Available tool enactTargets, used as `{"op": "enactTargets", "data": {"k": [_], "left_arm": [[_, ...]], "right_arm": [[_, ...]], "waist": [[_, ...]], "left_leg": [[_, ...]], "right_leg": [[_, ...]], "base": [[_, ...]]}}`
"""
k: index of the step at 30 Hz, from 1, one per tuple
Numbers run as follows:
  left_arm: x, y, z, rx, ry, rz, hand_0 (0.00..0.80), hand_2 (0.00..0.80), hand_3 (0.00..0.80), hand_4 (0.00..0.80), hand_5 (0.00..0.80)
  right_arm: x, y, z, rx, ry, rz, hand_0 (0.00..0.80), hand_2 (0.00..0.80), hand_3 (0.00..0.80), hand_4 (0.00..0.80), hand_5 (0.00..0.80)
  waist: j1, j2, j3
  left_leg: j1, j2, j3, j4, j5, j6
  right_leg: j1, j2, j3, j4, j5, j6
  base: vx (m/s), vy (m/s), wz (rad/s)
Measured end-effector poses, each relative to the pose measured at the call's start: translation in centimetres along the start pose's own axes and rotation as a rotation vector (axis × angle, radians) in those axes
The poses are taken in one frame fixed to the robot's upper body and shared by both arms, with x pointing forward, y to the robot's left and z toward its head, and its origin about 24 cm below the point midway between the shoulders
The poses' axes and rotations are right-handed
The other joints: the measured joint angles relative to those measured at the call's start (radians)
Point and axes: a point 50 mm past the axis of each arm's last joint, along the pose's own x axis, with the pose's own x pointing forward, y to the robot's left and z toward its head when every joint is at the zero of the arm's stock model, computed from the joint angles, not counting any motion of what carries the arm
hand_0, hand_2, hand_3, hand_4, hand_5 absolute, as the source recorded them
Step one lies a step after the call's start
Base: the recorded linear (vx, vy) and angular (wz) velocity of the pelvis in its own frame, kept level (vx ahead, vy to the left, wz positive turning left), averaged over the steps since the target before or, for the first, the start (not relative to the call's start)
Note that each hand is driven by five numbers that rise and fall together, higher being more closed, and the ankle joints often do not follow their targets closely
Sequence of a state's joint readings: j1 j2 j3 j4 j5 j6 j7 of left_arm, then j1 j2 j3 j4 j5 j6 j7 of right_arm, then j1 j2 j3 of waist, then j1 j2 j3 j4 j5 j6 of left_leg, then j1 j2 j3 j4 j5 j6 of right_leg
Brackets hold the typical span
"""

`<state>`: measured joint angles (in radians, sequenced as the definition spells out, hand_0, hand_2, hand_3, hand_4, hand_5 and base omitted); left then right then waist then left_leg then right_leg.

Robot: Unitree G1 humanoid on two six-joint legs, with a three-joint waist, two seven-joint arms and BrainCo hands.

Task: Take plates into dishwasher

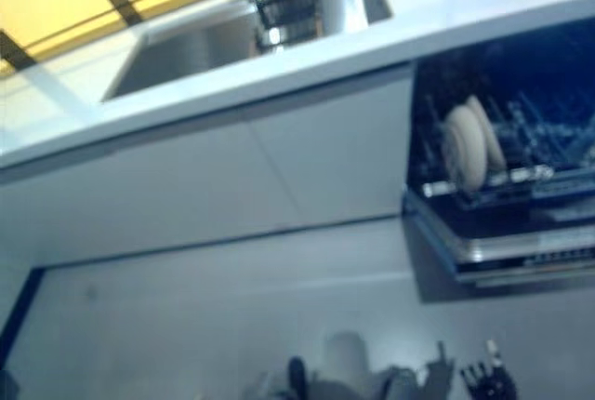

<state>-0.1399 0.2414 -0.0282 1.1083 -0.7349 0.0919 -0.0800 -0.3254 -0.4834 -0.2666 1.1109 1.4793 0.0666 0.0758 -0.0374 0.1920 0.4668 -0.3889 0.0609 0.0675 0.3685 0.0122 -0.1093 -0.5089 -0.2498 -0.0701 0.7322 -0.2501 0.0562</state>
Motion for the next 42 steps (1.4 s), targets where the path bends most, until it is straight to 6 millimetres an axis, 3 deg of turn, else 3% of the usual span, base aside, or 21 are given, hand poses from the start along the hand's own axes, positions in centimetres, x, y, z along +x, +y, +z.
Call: {"op": "enactTargets", "data": {"k": [2,5,8,13,18,29,33,42], "left_arm": [[0.0,-0.1,-0.4,-0.001,0.006,-0.008,0.000,0.000,0.000,0.000,0.000],[-0.1,-0.3,-0.6,-0.017,0.006,-0.018,0.000,0.000,0.000,0.000,0.000],[-0.2,0.0,-1.3,-0.015,0.024,-0.014,0.000,0.000,0.000,0.000,0.000],[-0.4,0.4,-2.3,-0.032,0.045,-0.013,0.000,0.000,0.000,0.000,0.000],[-0.6,0.6,-2.8,-0.037,0.061,-0.008,0.000,0.000,0.000,0.000,0.000],[-1.0,1.4,-4.1,-0.049,0.105,0.015,0.000,0.000,0.000,0.000,0.000],[-1.1,1.8,-4.6,-0.051,0.117,0.027,0.000,0.000,0.000,0.000,0.000],[-1.5,2.6,-5.4,-0.054,0.134,0.027,0.000,0.000,0.000,0.000,0.000]], "right_arm": [[0.3,2.3,0.6,0.025,-0.043,0.076,0.000,0.000,0.000,0.000,0.000],[0.6,4.0,1.7,0.071,-0.090,0.121,0.000,0.000,0.000,0.000,0.000],[0.6,7.6,4.1,0.151,-0.171,0.224,0.000,0.000,0.000,0.000,0.000],[0.2,10.8,6.8,0.178,-0.245,0.315,0.000,0.000,0.000,0.000,0.000],[0.1,10.8,7.5,0.177,-0.268,0.279,0.000,0.000,0.000,0.000,0.000],[-0.3,11.4,9.3,0.111,-0.301,0.232,0.000,0.000,0.000,0.000,0.000],[-0.4,11.8,9.8,0.109,-0.311,0.222,0.000,0.000,0.000,0.000,0.000],[-0.9,14.6,10.9,0.106,-0.359,0.286,0.000,0.000,0.000,0.000,0.000]], "waist": [[-0.001,0.009,0.001],[0.001,0.016,0.000],[0.002,0.023,0.001],[0.005,0.038,0.000],[0.028,0.042,-0.003],[0.059,0.035,0.002],[0.084,0.027,0.008],[0.110,0.032,0.004]], "left_leg": [[-0.018,-0.004,0.003,0.038,-0.017,0.002],[-0.031,-0.010,0.002,0.062,-0.022,0.002],[-0.062,-0.014,-0.007,0.114,-0.037,0.005],[-0.066,-0.023,-0.008,0.132,-0.043,0.003],[-0.066,-0.026,-0.015,0.135,-0.043,0.003],[-0.095,-0.031,-0.045,0.174,-0.052,0.005],[-0.093,-0.039,-0.077,0.177,-0.050,0.007],[-0.072,-0.060,-0.114,0.176,-0.062,0.009]], "right_leg": [[-0.019,-0.009,0.007,0.034,-0.008,0.001],[-0.034,-0.018,0.010,0.059,-0.014,-0.002],[-0.059,-0.024,0.016,0.094,-0.022,-0.004],[-0.060,-0.035,0.020,0.111,-0.026,-0.001],[-0.060,-0.037,0.016,0.119,-0.026,-0.001],[-0.052,-0.068,-0.040,0.128,-0.026,-0.004],[-0.040,-0.070,-0.064,0.118,-0.021,-0.012],[0.012,-0.083,-0.098,0.098,-0.012,-0.006]], "base": [[0.020,0.055,-0.10],[0.012,0.021,0.01],[0.040,0.038,0.02],[0.047,0.040,0.02],[0.064,-0.010,0.00],[0.049,-0.030,0.05],[0.072,-0.024,0.03],[0.064,0.002,0.01]]}}
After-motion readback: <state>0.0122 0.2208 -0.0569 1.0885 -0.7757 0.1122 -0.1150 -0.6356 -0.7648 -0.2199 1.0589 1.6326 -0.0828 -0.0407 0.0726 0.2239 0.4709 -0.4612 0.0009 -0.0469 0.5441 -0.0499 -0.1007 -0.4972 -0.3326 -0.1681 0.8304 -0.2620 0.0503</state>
